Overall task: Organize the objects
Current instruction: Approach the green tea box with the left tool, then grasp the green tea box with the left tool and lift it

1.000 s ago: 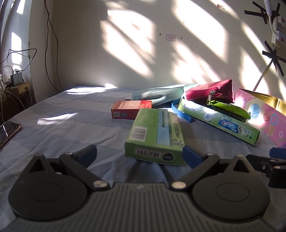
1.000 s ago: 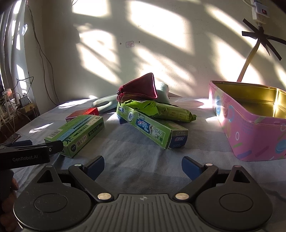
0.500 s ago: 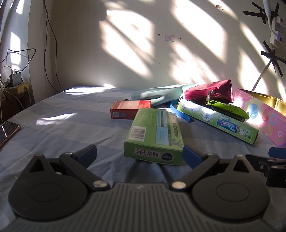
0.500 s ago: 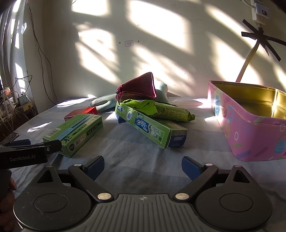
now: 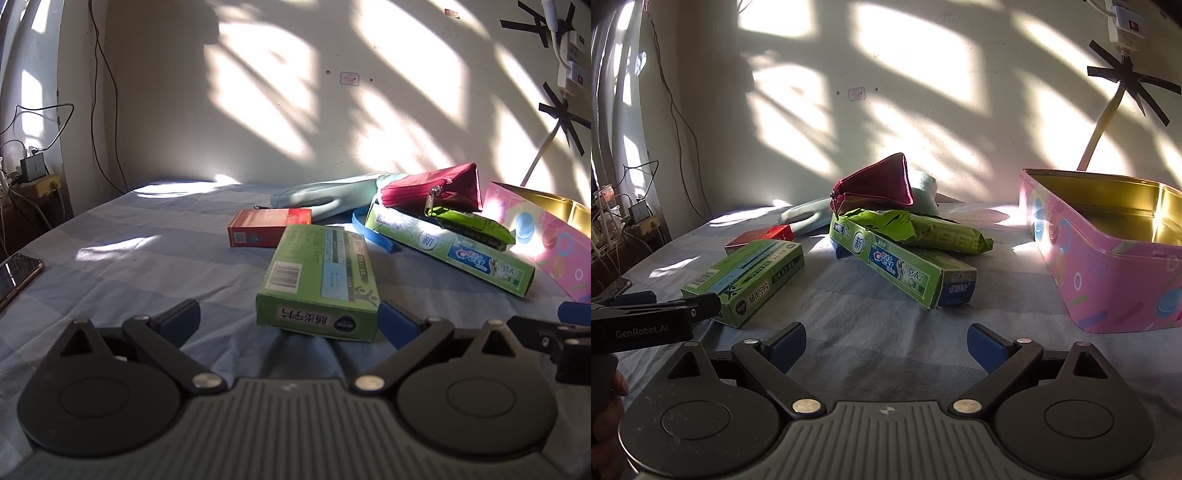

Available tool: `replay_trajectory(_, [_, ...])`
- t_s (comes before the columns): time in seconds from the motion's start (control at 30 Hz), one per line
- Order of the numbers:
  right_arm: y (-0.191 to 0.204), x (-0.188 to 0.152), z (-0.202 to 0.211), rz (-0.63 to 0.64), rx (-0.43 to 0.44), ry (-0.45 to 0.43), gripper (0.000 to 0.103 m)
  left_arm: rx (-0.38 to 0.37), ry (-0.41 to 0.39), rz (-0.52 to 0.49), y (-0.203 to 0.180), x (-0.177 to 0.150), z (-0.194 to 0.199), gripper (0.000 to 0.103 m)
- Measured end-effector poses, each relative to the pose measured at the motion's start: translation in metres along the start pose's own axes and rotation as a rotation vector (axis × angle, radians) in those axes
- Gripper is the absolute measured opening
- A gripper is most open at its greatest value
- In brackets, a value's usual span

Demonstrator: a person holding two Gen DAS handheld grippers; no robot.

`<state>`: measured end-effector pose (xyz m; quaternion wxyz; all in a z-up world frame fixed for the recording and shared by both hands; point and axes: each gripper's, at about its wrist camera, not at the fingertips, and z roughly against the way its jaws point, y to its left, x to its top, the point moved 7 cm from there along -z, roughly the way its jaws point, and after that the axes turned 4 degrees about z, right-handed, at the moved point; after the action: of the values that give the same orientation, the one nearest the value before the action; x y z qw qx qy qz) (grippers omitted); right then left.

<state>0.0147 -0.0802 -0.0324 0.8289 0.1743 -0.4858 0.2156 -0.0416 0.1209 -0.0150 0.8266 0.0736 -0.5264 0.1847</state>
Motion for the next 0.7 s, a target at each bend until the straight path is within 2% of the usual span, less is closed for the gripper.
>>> replay_trajectory(0.1, [0.004, 0.0, 0.003, 0.022, 0.009, -0.013, 0.093, -0.065, -0.046, 0.033, 0.007, 0.002, 0.015, 0.103])
replay_trajectory(0.2, [0.014, 0.002, 0.011, 0.066, 0.072, -0.034, 0.095, -0.083, -0.015, 0.047, 0.024, 0.004, 0.022, 0.103])
replay_trajectory(0.33, [0.042, 0.007, 0.001, 0.118, 0.185, 0.026, 0.095, -0.128, 0.023, 0.11, 0.05, 0.027, 0.021, 0.103])
replay_trajectory(0.47, [0.074, 0.021, -0.019, 0.211, 0.238, 0.017, 0.094, -0.197, 0.074, 0.081, 0.047, 0.043, 0.0, 0.102])
replay_trajectory(0.63, [0.097, 0.027, -0.06, 0.224, 0.296, 0.114, 0.094, -0.326, 0.203, 0.092, 0.031, 0.041, -0.041, 0.087])
replay_trajectory(0.7, [0.105, 0.028, -0.073, 0.231, 0.321, 0.147, 0.093, -0.341, 0.235, 0.095, 0.029, 0.038, -0.053, 0.077])
